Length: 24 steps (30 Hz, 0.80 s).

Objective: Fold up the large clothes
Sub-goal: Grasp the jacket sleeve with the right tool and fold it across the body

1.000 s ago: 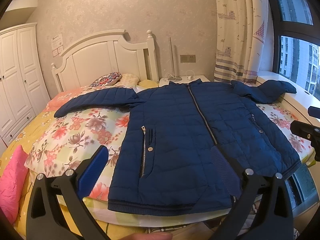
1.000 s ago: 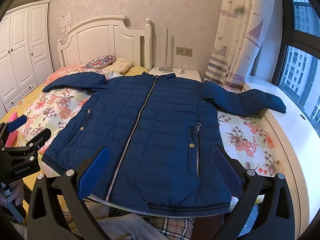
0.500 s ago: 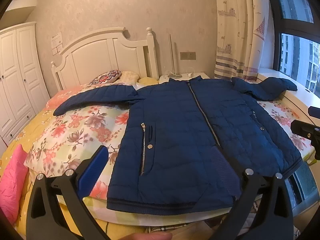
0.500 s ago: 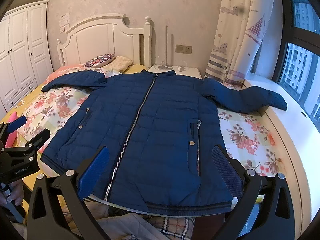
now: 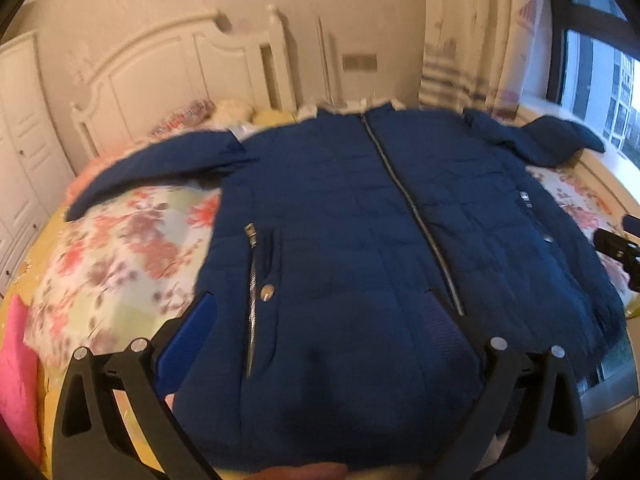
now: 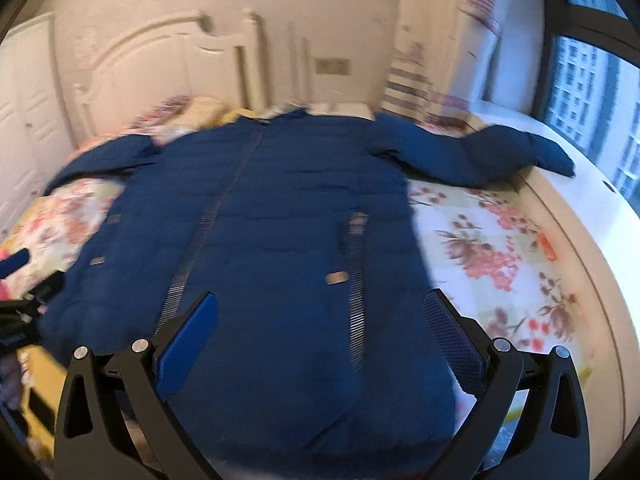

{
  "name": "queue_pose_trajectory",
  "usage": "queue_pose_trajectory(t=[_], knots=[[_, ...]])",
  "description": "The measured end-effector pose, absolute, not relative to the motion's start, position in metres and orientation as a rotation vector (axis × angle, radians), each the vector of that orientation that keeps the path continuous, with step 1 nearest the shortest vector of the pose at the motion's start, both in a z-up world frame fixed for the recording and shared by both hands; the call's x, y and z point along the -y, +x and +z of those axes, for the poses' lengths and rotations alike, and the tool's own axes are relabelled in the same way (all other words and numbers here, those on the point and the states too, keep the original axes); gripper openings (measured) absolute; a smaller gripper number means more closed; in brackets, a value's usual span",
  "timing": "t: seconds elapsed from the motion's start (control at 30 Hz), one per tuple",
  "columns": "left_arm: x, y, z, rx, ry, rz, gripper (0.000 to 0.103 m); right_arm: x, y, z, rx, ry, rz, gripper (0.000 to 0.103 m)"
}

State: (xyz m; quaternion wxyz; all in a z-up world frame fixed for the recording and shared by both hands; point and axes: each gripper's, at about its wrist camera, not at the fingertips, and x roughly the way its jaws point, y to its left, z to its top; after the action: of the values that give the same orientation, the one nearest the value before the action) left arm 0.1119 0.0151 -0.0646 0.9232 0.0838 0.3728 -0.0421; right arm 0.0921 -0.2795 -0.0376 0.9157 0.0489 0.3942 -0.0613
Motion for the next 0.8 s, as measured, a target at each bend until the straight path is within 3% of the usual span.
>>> queue_pose_trajectory(t=[0.4,0.57,0.73,0.77,0.8], knots=[[0.031,0.323,-0.107,-0.892,0.302,-0.055,0.101,0.462,0.235,-0.073,-0.836,0.287,-0.485,0.099],[0.029,0.358,-0.134,-0.967,0.264,-0.052,0.101,0.534,0.294,-0.094,-0.844,0.415,-0.567,0.099],[0.015,0.360,-0.147,-0.913,0.192,-0.129,0.101,0.564,0.319,-0.104,-0.834,0.480,-0.588,0.099],[0.010,0.363,-0.148,-0.925,0.155,-0.146,0.101,0.566,0.323,-0.104,-0.828,0.479,-0.591,0.096],[0.006,0.366,-0.149,-0.936,0.118,-0.161,0.101,0.568,0.324,-0.104,-0.822,0.480,-0.592,0.088]])
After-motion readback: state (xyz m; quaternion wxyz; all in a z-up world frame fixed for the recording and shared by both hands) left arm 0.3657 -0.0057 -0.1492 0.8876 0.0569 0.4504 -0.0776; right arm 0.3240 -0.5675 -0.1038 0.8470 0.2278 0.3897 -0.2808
